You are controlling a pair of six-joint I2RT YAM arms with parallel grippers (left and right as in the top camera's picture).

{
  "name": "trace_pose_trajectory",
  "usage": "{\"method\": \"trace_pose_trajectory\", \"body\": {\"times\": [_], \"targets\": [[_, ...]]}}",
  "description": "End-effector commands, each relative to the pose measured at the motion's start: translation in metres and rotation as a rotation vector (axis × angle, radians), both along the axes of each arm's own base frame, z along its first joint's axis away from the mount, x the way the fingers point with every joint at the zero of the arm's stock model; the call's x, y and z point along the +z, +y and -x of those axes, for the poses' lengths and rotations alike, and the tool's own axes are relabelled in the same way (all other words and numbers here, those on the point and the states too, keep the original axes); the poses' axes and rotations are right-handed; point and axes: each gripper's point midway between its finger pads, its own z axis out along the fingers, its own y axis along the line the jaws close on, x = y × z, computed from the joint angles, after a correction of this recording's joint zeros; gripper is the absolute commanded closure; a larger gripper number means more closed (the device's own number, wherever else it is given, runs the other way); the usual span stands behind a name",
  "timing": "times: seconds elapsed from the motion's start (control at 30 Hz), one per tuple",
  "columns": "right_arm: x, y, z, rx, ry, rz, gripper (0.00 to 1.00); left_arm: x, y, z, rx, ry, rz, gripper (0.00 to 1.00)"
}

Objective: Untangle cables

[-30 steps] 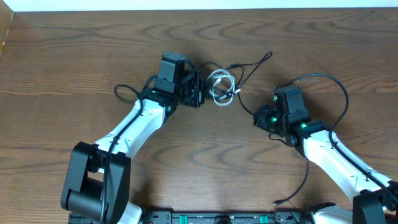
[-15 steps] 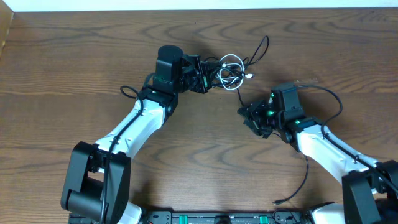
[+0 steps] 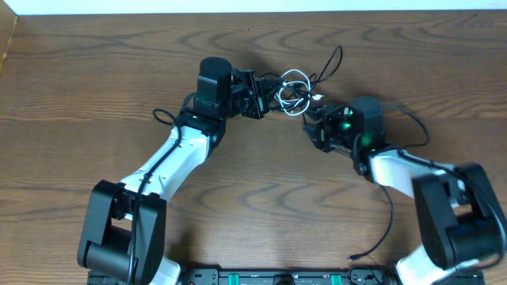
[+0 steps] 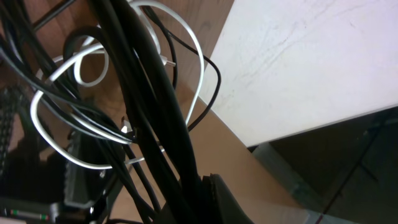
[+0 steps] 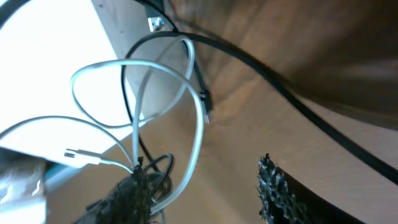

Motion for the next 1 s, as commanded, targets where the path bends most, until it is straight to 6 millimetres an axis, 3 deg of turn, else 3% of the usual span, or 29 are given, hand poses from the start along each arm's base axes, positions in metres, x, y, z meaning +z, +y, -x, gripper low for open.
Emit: {"method": "trace_pose_trajectory", "body": {"times": [0.0, 0.1, 0.2, 0.27, 0.3, 0.33, 0.47, 0.6, 0.73, 0.93, 0.97], "targets": [[-0.01, 0.011, -0.006, -0.049, 0.07, -0.112, 0.48, 0.018, -0.001, -0.001, 0.007, 0.012, 0.057, 0.93], [-0.012, 0.024, -0.008, -0.04, 0.059, -0.157, 0.5, 0.018, -0.001, -0.001, 0.007, 0.012, 0.057, 0.93], [-0.019, 0.044, -0.001, -0.023, 0.089, -0.193, 0.59, 0.018, -0.001, -0.001, 0.007, 0.011, 0.057, 0.92], [-0.028, 0.048, 0.004, -0.011, 0.11, -0.185, 0.77, 0.019, -0.001, -0.002, 0.007, 0.007, 0.058, 0.92], [-0.031, 0.049, 0.005, 0.0, 0.108, -0.176, 0.92, 0.02, -0.001, -0.002, 0.008, 0.004, 0.06, 0.92], [-0.034, 0.048, 0.007, 0.062, 0.043, -0.118, 0.99, 0.023, 0.002, -0.005, 0.016, -0.008, 0.063, 0.92], [-0.038, 0.045, 0.013, 0.234, -0.135, 0.033, 0.99, 0.034, 0.025, -0.022, 0.072, -0.064, 0.079, 0.93], [-0.068, 0.022, 0.03, 0.296, -0.06, 0.166, 0.99, 0.044, 0.065, -0.043, 0.159, -0.113, 0.089, 0.93], [-0.068, -0.007, 0.037, 0.354, -0.077, 0.282, 0.99, 0.047, 0.093, -0.049, 0.179, -0.117, 0.104, 0.92], [-0.05, -0.045, 0.034, 0.34, -0.128, 0.459, 0.99, 0.048, 0.09, -0.045, 0.138, -0.131, 0.099, 0.93], [-0.036, -0.057, 0.03, 0.353, -0.19, 0.522, 0.98, 0.048, 0.087, -0.042, 0.097, -0.176, 0.069, 0.93]]}}
